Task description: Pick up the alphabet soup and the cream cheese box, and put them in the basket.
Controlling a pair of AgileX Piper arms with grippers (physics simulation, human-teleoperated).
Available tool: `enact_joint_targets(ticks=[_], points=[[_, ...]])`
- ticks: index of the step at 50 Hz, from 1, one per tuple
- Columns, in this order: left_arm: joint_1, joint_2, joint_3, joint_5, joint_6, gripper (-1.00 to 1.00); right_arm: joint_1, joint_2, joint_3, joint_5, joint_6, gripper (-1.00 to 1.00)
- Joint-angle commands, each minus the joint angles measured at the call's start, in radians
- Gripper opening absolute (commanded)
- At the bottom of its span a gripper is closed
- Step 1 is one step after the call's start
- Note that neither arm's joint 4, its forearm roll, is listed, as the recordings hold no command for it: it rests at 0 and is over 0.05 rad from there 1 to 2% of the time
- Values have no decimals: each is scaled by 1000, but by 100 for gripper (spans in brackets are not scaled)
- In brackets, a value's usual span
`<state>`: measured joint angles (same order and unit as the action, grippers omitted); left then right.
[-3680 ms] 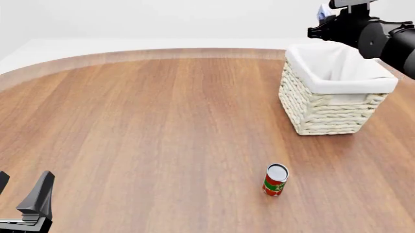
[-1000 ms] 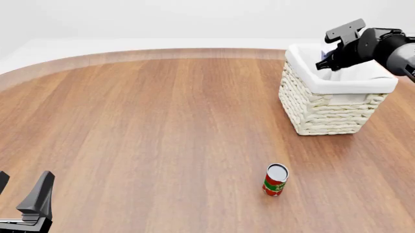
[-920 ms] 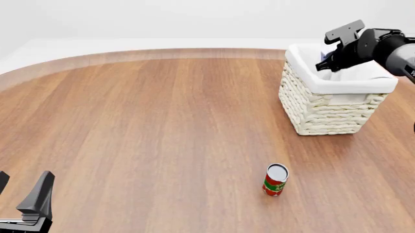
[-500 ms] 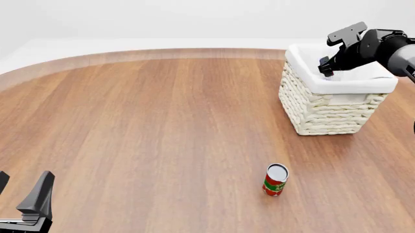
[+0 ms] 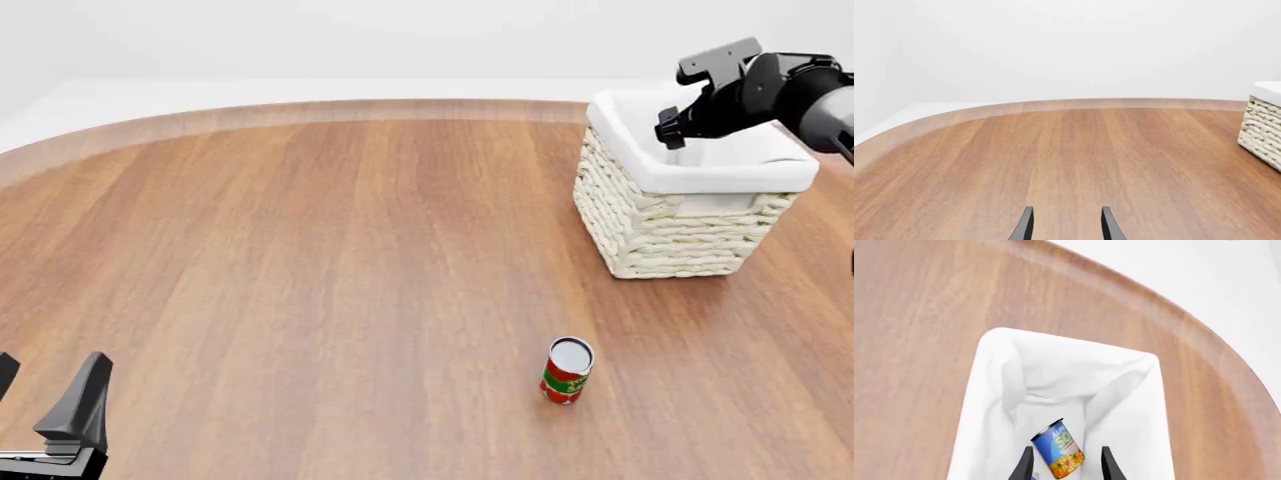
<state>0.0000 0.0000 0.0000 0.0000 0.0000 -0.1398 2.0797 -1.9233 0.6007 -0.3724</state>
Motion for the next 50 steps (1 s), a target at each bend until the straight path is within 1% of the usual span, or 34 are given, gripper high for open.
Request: enact_joint_targets(ticks=[1,2,11,19,26,29,30,50], points=[[0,0,0,0,0,100,22,-8,-13,-9,63,100],[0,0,0,0,0,100,20,-13,-9,-14,74,100],[0,0,0,0,0,100,27,-21,-4,-26,91,100],[0,0,0,0,0,100,36,-41,14,-56,113,100],[0,0,0,0,0,100,41,-54,29,-78,109,100],[0,0,0,0,0,100,39,-61,36,-87,115,100],[0,0,0,0,0,100,38,-65,42,-94,109,100],[0,0,0,0,0,100,35,-96,75,-137,140,100]])
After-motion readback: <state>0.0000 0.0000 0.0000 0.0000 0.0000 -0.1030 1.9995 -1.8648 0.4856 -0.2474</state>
